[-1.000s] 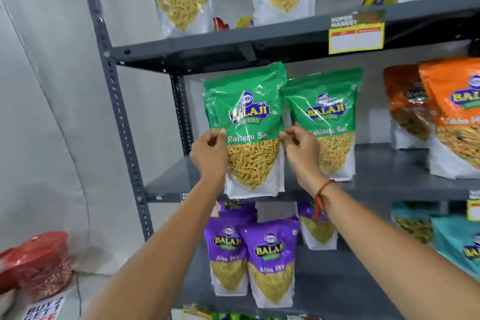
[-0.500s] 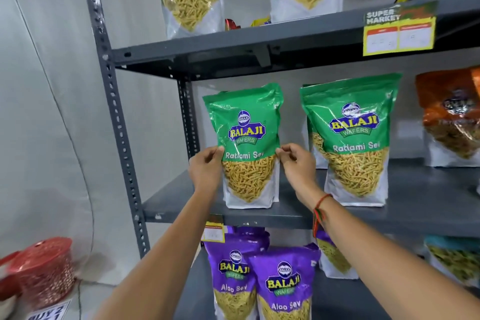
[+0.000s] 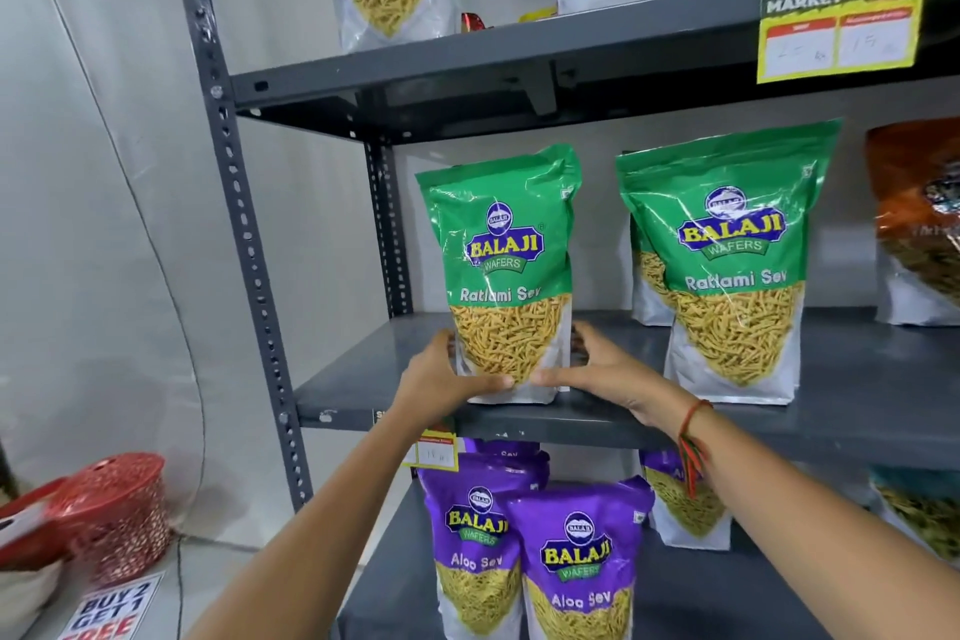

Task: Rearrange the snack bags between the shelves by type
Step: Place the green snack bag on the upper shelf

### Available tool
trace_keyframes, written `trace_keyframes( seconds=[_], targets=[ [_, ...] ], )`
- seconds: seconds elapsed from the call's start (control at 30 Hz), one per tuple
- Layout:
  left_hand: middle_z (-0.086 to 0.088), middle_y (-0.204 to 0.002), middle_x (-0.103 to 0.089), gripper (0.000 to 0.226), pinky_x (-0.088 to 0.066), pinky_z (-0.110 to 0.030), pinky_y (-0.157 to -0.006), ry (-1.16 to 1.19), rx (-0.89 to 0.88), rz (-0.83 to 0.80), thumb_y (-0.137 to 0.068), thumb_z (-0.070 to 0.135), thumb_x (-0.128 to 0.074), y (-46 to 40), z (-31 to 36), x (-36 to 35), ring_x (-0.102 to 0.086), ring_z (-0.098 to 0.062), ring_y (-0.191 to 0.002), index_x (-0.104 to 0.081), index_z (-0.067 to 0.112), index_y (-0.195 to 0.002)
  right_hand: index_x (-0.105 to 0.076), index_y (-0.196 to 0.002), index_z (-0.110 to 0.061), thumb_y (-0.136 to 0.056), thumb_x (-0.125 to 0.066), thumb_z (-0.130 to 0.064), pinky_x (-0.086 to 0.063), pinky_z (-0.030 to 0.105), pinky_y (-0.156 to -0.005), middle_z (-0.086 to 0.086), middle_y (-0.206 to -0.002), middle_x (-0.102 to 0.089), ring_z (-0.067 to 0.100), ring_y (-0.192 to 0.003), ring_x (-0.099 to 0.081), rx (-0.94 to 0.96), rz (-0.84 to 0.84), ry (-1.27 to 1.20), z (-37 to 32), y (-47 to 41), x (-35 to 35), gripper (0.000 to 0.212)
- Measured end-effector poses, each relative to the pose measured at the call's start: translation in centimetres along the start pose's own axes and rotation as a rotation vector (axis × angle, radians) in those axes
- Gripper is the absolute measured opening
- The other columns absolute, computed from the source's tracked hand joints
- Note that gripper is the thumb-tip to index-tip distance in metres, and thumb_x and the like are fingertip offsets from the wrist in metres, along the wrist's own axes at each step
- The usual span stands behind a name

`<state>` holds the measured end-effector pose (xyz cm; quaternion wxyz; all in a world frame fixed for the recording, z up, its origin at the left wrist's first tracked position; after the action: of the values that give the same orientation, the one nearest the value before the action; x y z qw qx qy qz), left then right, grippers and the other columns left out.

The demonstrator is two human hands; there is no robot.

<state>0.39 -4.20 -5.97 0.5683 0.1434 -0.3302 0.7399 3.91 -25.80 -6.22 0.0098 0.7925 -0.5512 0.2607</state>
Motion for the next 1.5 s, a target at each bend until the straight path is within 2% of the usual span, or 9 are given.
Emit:
trace_keyframes(
  seconds=[0.1,0.27,0.43,0.73,0.9,1.2,1.3,1.4,1.5],
  targets=[
    [0.002,-0.12,-0.061,0.089,-0.043,-0.03,-0.089,-0.006,0.006,0.03,-0.053,0.051,-0.088,-0.3,0.1,0.2,-0.057,-0.022,-0.115,-0.047,0.02,-0.126,-0.045,-0.12,-0.03,-0.064,-0.084,-0.03,-0.042,0.018,-0.081,-0.012,-0.117,-0.06,0.006,-0.105,-0.057,0.006,0.052,0.002,0.2,-0.6,-0.1,0.067],
    [0.003,-0.124,-0.06,0.093,-0.043,-0.032,-0.096,-0.011,0.046,0.029,-0.05,0.051,-0.089,-1.2,-1.1,1.6,-0.056,-0.02,-0.118,-0.049,0.021,-0.128,-0.049,-0.114,-0.033,-0.061,-0.086,-0.029,-0.047,0.022,-0.087,-0.012,-0.112,-0.064,0.005,-0.103,-0.06,0.025,0.052,0.004,-0.4,-1.9,-1.5,0.064],
    [0.003,-0.13,-0.059,0.113,-0.044,-0.045,-0.106,0.0,0.13,0.028,-0.033,0.064,-0.086,-2.3,-2.6,3.3,-0.055,-0.022,-0.12,-0.048,0.025,-0.131,-0.052,-0.115,-0.034,-0.041,-0.088,-0.052,-0.05,0.042,-0.099,-0.009,-0.119,-0.066,0.012,-0.109,-0.062,0.021,0.028,-0.008,-0.4,-4.4,-3.5,0.085],
    [0.003,-0.126,-0.059,0.096,-0.044,-0.042,-0.105,0.073,0.151,0.004,-0.049,0.045,-0.091,-2.5,-3.1,3.9,-0.055,-0.023,-0.12,-0.048,0.023,-0.132,-0.051,-0.116,-0.029,-0.047,-0.085,-0.045,-0.049,0.043,-0.099,-0.005,-0.12,-0.064,0.015,-0.111,-0.059,0.027,0.04,-0.018,-0.5,-5.7,-4.6,0.079],
    [-0.004,-0.134,-0.054,0.097,-0.043,-0.041,-0.105,0.078,0.151,0.101,-0.059,0.037,-0.089,-0.4,-2.4,3.9,-0.051,-0.025,-0.124,-0.04,0.021,-0.14,-0.035,-0.136,-0.026,-0.048,-0.086,-0.046,-0.044,0.044,-0.105,-0.002,-0.136,-0.053,0.019,-0.123,-0.051,0.0,0.089,-0.025,-0.7,-4.2,-4.4,0.104],
    [-0.003,-0.099,-0.07,0.056,-0.058,-0.034,-0.082,0.235,0.043,0.345,-0.066,0.032,-0.085,6.5,0.3,2.1,-0.065,-0.011,-0.081,-0.065,0.018,-0.116,-0.053,-0.124,-0.02,-0.071,-0.079,-0.031,-0.051,0.031,-0.086,0.002,-0.119,-0.059,0.017,-0.098,-0.062,0.11,0.341,-0.16,-2.5,5.2,-2.3,0.059],
    [0.0,-0.088,-0.071,0.045,-0.052,-0.012,-0.066,0.237,0.028,0.313,-0.07,0.029,-0.083,9.0,0.3,-0.9,-0.06,0.004,-0.066,-0.069,0.015,-0.11,-0.061,-0.111,-0.023,-0.075,-0.076,-0.027,-0.053,0.024,-0.08,0.003,-0.106,-0.065,0.008,-0.087,-0.063,0.116,0.332,-0.177,-1.1,9.0,-1.8,0.039],
    [0.001,-0.085,-0.069,0.041,-0.045,-0.006,-0.056,0.239,0.063,0.246,-0.071,0.03,-0.082,11.5,-1.3,-5.0,-0.058,0.004,-0.062,-0.07,0.013,-0.106,-0.066,-0.099,-0.022,-0.076,-0.075,-0.022,-0.049,0.012,-0.069,-0.005,-0.087,-0.068,-0.005,-0.072,-0.061,0.063,0.234,-0.136,1.9,12.2,-1.9,0.024],
    [0.003,-0.089,-0.07,0.039,-0.04,-0.004,-0.055,0.193,0.177,0.146,-0.073,0.033,-0.081,14.0,-4.3,-9.6,-0.061,0.0,-0.068,-0.071,0.015,-0.106,-0.071,-0.091,-0.016,-0.076,-0.076,-0.023,-0.047,0.014,-0.064,-0.006,-0.079,-0.069,0.0,-0.07,-0.06,-0.072,0.164,-0.059,7.1,14.6,-2.2,0.017]
  ],
)
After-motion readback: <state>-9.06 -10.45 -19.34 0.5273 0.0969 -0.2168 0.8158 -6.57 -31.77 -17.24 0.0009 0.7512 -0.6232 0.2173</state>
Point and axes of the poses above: each hand's wrist, its own y-axis away from the middle knuckle, its own x-axis out of the back of the hand, z = x × y, the point moved 2 cm from there along -y, towards the middle knuckle
